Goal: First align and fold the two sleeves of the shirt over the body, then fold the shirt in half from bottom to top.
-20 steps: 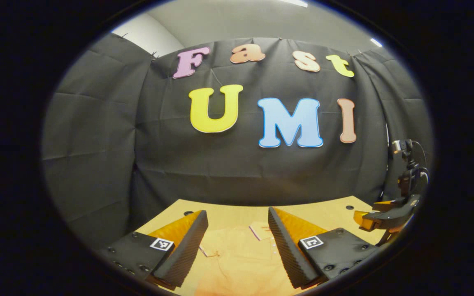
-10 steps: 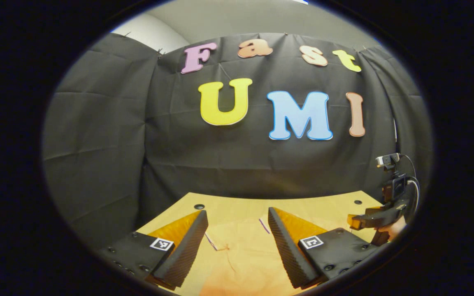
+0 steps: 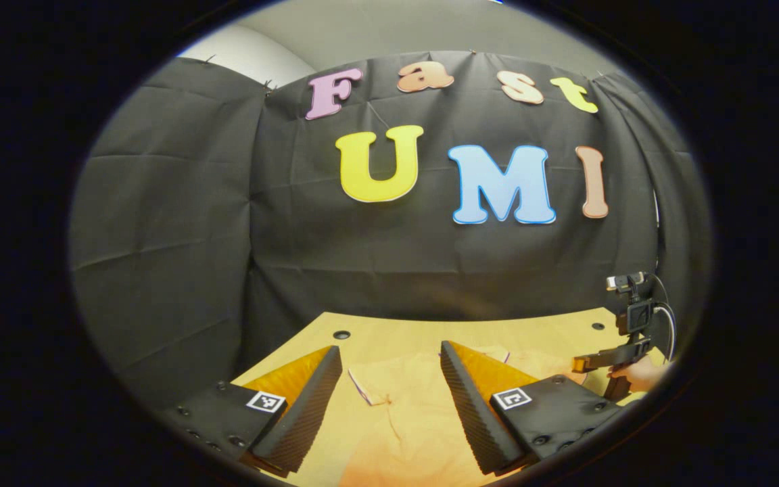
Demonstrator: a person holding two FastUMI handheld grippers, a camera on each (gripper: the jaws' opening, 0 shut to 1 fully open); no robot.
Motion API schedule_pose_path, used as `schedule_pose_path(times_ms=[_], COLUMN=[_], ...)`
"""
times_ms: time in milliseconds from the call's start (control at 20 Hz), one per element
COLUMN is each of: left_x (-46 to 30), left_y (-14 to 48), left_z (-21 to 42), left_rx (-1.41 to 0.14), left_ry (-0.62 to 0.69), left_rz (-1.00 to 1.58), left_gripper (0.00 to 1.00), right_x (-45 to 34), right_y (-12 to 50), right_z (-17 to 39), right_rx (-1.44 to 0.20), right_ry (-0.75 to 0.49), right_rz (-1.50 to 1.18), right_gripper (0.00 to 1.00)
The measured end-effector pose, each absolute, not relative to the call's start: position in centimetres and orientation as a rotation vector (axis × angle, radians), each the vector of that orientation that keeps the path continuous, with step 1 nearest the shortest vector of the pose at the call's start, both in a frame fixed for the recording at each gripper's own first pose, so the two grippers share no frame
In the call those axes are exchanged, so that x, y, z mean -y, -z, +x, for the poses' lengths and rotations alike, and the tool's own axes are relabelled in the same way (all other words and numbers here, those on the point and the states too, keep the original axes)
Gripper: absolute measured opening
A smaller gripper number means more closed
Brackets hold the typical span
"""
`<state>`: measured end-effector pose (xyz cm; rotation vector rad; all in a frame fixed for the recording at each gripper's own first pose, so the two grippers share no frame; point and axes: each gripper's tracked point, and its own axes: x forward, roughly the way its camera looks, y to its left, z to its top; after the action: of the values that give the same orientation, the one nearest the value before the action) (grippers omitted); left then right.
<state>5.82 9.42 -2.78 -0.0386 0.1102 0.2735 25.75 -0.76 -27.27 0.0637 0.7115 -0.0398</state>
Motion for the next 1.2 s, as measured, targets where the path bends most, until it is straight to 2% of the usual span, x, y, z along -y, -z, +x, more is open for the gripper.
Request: schedule_pose_path(times_ms=[550,600,700,900,950,1000,1050,1100,1200], left_x=[-8.7,-8.7,-8.9,-9.0,-9.0,-9.1,-9.1,-9.0,-9.0], left_y=[3.4,3.6,3.7,3.3,3.2,3.2,3.4,3.3,3.4], left_z=[3.9,3.8,3.8,3.5,3.6,3.4,3.4,3.3,3.2], left_rx=[-0.145,-0.148,-0.153,-0.146,-0.145,-0.143,-0.142,-0.142,-0.141], left_ry=[-0.277,-0.279,-0.284,-0.292,-0.294,-0.297,-0.297,-0.298,-0.297], left_rz=[-0.052,-0.056,-0.062,-0.06,-0.062,-0.064,-0.066,-0.069,-0.074], left_gripper=[0.95,0.96,0.95,0.95,0.95,0.95,0.95,0.95,0.95], right_x=[1.4,1.4,0.9,0.1,0.1,0.0,0.2,0.0,-0.1], right_y=[30.8,30.7,30.8,30.8,30.8,30.7,30.4,30.6,30.6], right_z=[26.3,26.4,26.4,26.4,26.2,26.4,26.2,26.4,26.2], right_rx=[-0.802,-0.794,-0.8,-0.806,-0.813,-0.811,-0.814,-0.812,-0.816], right_ry=[0.049,0.047,0.032,0.016,0.026,0.022,0.033,0.029,0.019], right_rz=[0.082,0.077,0.09,0.122,0.122,0.122,0.118,0.122,0.111], right_gripper=[0.97,0.9,0.84,0.51,0.51,0.24,0.25,0.05,0.07])
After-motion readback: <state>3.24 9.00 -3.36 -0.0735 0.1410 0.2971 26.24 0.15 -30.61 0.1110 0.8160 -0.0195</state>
